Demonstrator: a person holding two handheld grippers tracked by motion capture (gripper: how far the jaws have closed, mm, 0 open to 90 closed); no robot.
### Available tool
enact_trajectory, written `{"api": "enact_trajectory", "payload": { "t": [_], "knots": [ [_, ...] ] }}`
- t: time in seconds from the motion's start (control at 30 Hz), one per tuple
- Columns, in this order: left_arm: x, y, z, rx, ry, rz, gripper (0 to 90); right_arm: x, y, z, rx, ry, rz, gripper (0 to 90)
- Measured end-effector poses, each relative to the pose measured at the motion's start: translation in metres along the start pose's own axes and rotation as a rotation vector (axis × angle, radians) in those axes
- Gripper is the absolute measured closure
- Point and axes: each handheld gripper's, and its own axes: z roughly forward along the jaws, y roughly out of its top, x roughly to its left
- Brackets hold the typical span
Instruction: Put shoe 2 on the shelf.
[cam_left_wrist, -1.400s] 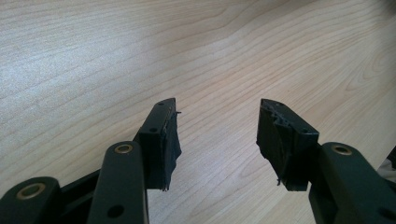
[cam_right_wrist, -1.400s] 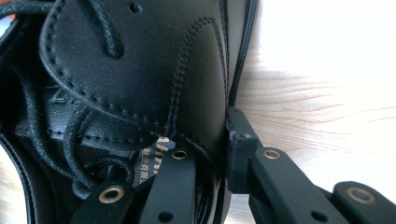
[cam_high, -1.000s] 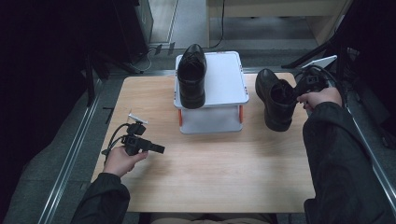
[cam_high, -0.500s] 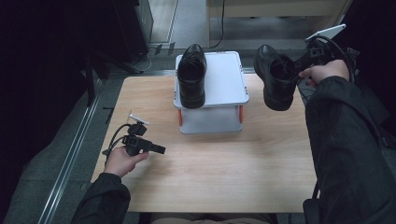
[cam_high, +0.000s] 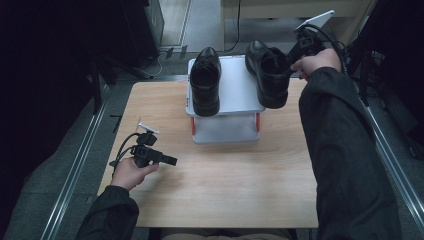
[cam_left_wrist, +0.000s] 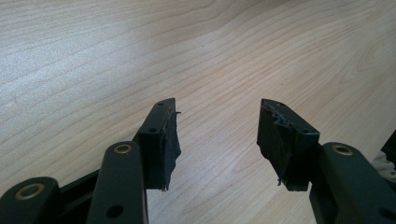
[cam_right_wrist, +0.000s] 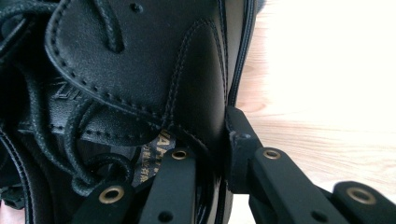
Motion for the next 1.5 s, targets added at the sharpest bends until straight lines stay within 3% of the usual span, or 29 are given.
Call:
{"api": "enact_trajectory", "payload": {
  "t": [0.2,0.43,0.63,0.87,1.03,1.3,1.5],
  "knots": [
    [0.000,-0.001,-0.001,-0.007,-0.005,0.003,47.2,0.033,0.008,0.024,0.028,0.007,-0.040,84.2],
    [0.000,-0.001,-0.001,-0.008,-0.011,0.007,47.2,0.052,0.012,0.041,0.038,-0.028,-0.064,84.0],
    [0.000,-0.001,-0.001,-0.010,-0.013,0.003,47.2,0.061,0.013,0.048,0.014,-0.044,-0.050,83.5],
    [0.000,0.000,-0.001,-0.005,-0.014,0.006,47.1,0.069,0.009,0.052,0.020,-0.039,-0.053,80.1],
    [-0.001,0.000,0.000,-0.005,-0.014,0.006,47.1,0.078,0.003,0.053,0.029,-0.036,-0.082,77.5],
    [0.000,0.001,-0.001,-0.003,-0.011,0.006,46.8,0.081,-0.007,0.059,0.012,-0.049,-0.104,75.3],
    [0.000,0.001,0.000,-0.002,-0.011,0.002,46.6,0.078,-0.010,0.058,-0.007,-0.015,-0.083,71.8]
  ]
}}
